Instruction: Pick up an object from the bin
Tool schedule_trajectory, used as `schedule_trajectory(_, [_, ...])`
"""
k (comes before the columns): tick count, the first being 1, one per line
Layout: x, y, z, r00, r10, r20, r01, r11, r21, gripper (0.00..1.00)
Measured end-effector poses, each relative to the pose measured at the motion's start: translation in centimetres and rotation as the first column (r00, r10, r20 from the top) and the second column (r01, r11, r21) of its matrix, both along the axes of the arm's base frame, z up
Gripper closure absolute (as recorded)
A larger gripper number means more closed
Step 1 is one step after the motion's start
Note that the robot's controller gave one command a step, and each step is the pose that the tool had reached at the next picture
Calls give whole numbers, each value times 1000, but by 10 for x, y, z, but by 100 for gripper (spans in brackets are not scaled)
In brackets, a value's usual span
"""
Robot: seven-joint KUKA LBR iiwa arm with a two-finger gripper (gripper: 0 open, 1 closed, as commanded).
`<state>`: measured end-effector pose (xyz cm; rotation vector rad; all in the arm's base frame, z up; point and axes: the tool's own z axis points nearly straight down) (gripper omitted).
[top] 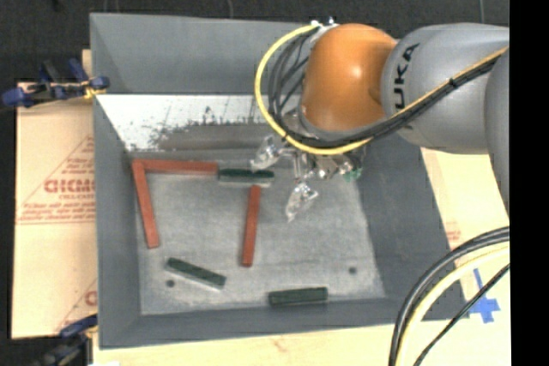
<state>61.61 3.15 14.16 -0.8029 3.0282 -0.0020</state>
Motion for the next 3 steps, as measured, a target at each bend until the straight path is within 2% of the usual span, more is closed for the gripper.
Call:
schedule_trajectory(1, [17,54,-61,870,493,-9,-493,870,-8,100])
schedule_trajectory(2, [17,55,-61,871,492,-8,-492,871,-8,100])
schedule_trajectory(3, [15,40,140,876,482,-7,-482,876,-1,100])
